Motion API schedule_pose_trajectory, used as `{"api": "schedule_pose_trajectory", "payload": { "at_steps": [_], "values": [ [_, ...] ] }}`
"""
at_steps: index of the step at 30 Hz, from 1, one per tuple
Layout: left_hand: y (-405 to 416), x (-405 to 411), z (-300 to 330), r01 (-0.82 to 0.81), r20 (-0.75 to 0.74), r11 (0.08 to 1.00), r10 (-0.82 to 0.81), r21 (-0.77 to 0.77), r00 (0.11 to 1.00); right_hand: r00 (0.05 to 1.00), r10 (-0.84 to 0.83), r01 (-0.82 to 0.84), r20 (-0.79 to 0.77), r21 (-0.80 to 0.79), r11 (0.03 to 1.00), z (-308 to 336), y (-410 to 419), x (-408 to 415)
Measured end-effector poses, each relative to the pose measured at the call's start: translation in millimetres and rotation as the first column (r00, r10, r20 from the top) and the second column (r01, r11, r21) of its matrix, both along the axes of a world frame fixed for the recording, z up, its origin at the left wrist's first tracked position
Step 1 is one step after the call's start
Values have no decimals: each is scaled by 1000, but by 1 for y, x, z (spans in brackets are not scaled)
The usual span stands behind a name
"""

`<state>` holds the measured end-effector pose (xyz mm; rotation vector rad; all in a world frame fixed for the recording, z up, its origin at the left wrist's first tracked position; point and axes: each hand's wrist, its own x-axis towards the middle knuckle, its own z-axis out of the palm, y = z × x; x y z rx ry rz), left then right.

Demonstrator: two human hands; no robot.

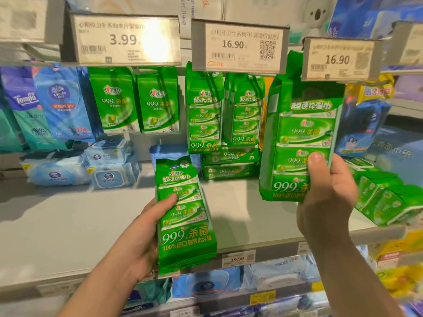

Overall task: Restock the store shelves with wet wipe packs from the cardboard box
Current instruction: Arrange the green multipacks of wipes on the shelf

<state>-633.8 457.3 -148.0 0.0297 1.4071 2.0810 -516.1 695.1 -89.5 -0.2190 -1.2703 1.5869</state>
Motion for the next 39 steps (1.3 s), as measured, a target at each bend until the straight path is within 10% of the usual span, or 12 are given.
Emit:
{"api": "schedule_pose_trajectory", "payload": {
  "at_steps": [11,20,39],
  "values": [
    [-1,-12,-11,0,0,1000,0,1,1000,991,-20,17,133,21,1000,-25,3,-4],
    [6,-16,-17,37,13,999,-38,39,999,989,-25,37,-144,83,996,-11,6,7],
    [4,-14,-15,37,29,998,-39,46,999,981,126,-119,144,-58,991,-8,19,-11]
  ]
}}
